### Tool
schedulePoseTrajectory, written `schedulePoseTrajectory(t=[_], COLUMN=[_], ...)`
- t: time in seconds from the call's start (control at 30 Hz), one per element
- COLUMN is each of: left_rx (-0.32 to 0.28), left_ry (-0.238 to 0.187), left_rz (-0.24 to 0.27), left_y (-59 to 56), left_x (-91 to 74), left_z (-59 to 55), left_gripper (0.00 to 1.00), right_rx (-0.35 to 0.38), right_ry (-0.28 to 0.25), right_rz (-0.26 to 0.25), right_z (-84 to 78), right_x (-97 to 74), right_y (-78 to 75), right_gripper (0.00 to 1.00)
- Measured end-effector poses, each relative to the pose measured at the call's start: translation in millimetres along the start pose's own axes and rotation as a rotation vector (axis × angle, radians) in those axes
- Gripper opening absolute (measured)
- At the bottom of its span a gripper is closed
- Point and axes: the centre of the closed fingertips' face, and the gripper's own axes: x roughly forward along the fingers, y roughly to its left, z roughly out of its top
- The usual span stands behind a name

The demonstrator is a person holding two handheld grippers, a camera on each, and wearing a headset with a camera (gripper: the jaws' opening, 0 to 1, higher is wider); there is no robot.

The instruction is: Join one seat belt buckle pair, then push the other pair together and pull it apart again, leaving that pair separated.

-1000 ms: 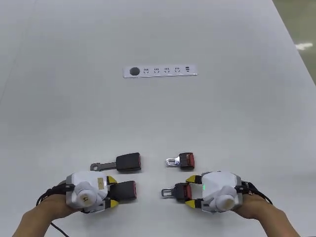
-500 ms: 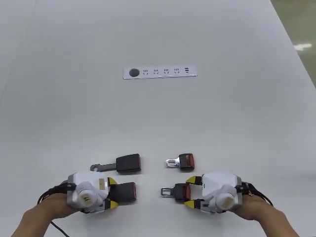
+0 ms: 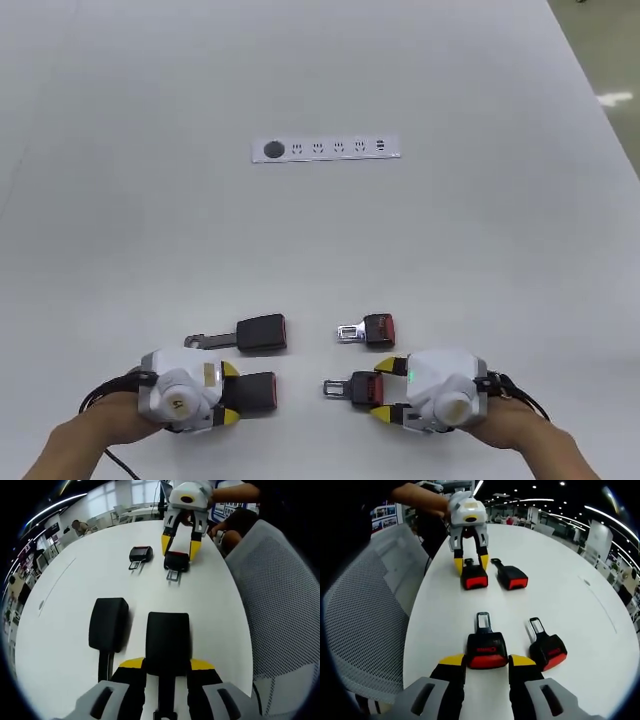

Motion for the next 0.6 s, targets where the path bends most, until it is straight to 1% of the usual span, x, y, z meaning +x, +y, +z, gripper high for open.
schedulePoseTrajectory(t=[0.27, 0.4, 0.6], left_rx=[0.01, 0.011, 0.026], left_ry=[0.01, 0.014, 0.024], left_rz=[-0.011, -0.015, -0.021], left_y=[-0.5, -0.1, 0.4], left_x=[-1.5, -1.2, -0.3], left_z=[1.3, 0.2, -1.8], left_gripper=[0.32, 0.32, 0.32], right_rx=[-0.026, -0.045, -0.054], right_ry=[0.0, 0.0, -0.004], right_rz=[0.015, 0.022, 0.031], right_z=[7.0, 11.5, 18.4], right_x=[5.5, 9.4, 15.1], right_y=[0.2, 1.0, 2.6], right_gripper=[0.3, 0.3, 0.3])
